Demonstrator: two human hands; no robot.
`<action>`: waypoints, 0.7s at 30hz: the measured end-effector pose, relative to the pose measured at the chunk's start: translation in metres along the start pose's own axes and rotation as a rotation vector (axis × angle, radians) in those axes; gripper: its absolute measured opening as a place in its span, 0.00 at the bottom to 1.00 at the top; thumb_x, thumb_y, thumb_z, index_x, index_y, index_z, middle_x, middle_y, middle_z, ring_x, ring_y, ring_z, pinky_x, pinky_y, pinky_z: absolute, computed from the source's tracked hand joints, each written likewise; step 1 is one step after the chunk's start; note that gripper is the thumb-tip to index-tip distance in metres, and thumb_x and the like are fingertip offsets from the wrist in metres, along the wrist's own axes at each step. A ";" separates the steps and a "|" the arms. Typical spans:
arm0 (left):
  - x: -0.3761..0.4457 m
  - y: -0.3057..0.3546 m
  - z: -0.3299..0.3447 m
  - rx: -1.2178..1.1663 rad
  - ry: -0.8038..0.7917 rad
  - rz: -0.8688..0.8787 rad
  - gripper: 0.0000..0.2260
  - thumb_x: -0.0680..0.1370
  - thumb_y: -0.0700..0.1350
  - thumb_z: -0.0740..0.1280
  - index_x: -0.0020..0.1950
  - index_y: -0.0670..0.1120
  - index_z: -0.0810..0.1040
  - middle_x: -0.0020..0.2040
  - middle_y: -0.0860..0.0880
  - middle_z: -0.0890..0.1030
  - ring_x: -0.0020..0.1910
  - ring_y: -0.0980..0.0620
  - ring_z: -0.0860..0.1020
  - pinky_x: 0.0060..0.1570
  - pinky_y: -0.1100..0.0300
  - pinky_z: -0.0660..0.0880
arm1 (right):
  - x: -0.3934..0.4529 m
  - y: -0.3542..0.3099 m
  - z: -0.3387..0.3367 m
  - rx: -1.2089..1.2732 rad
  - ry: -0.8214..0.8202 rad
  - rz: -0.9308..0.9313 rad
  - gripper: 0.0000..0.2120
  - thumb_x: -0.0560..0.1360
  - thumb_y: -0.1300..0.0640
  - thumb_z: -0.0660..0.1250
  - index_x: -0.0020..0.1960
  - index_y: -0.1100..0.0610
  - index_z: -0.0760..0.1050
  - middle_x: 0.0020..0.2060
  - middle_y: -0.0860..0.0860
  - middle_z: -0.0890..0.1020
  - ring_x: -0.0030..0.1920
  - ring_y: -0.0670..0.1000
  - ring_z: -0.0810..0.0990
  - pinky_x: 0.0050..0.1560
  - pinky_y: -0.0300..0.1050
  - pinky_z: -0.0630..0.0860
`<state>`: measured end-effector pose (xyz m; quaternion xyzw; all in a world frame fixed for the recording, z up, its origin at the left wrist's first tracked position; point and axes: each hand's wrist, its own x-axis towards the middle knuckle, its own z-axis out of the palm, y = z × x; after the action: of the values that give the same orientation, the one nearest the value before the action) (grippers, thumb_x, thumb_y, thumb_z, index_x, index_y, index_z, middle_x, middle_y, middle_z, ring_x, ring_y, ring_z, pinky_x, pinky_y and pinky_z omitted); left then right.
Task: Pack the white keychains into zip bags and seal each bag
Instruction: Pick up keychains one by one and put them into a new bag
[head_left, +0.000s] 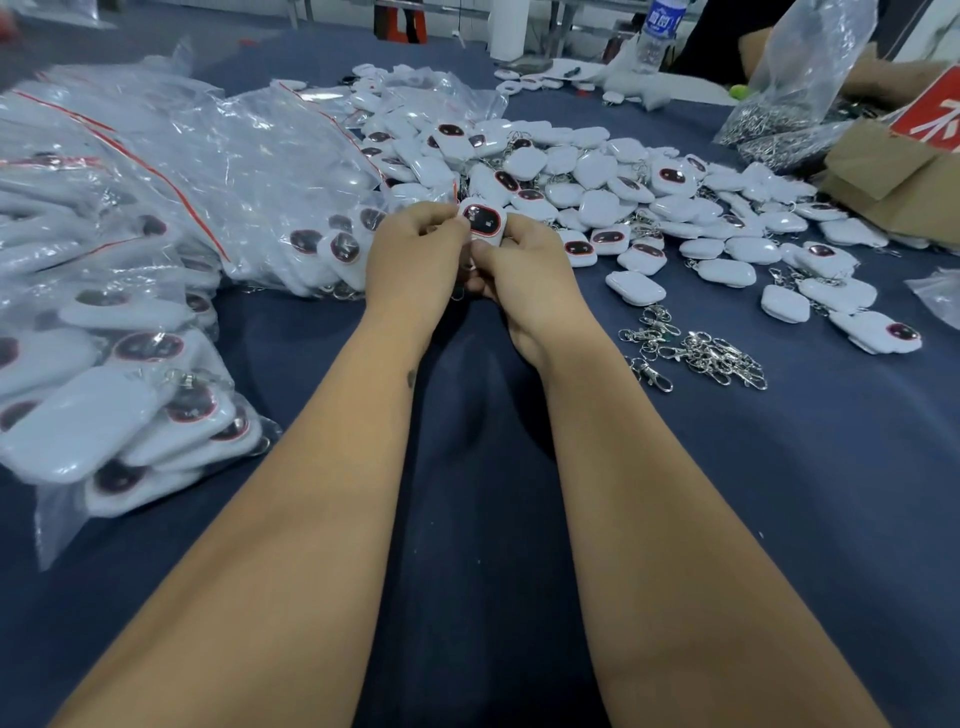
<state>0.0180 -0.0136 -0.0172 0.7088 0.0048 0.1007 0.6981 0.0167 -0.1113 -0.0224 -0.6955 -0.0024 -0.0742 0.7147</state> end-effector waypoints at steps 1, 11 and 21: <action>-0.001 0.001 0.000 -0.025 -0.012 -0.002 0.11 0.75 0.42 0.65 0.38 0.55 0.83 0.33 0.52 0.81 0.30 0.55 0.76 0.32 0.62 0.73 | 0.000 0.000 0.000 0.004 0.007 0.005 0.11 0.76 0.72 0.60 0.49 0.60 0.77 0.35 0.51 0.80 0.31 0.45 0.77 0.33 0.38 0.73; -0.003 0.005 -0.002 -0.036 -0.068 -0.018 0.09 0.79 0.39 0.64 0.49 0.47 0.83 0.32 0.54 0.80 0.24 0.61 0.73 0.24 0.69 0.68 | -0.001 -0.002 0.002 0.002 -0.020 -0.010 0.08 0.75 0.69 0.62 0.47 0.61 0.78 0.29 0.49 0.80 0.29 0.47 0.78 0.31 0.39 0.74; -0.003 0.005 -0.008 -0.037 -0.094 -0.003 0.08 0.78 0.40 0.66 0.42 0.50 0.82 0.35 0.49 0.79 0.28 0.54 0.72 0.28 0.65 0.70 | -0.001 -0.002 0.001 0.098 -0.008 0.013 0.12 0.80 0.64 0.56 0.42 0.56 0.75 0.29 0.49 0.81 0.29 0.52 0.79 0.32 0.43 0.78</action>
<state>0.0136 -0.0058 -0.0128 0.6998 -0.0286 0.0663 0.7107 0.0151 -0.1106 -0.0203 -0.6598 -0.0046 -0.0666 0.7485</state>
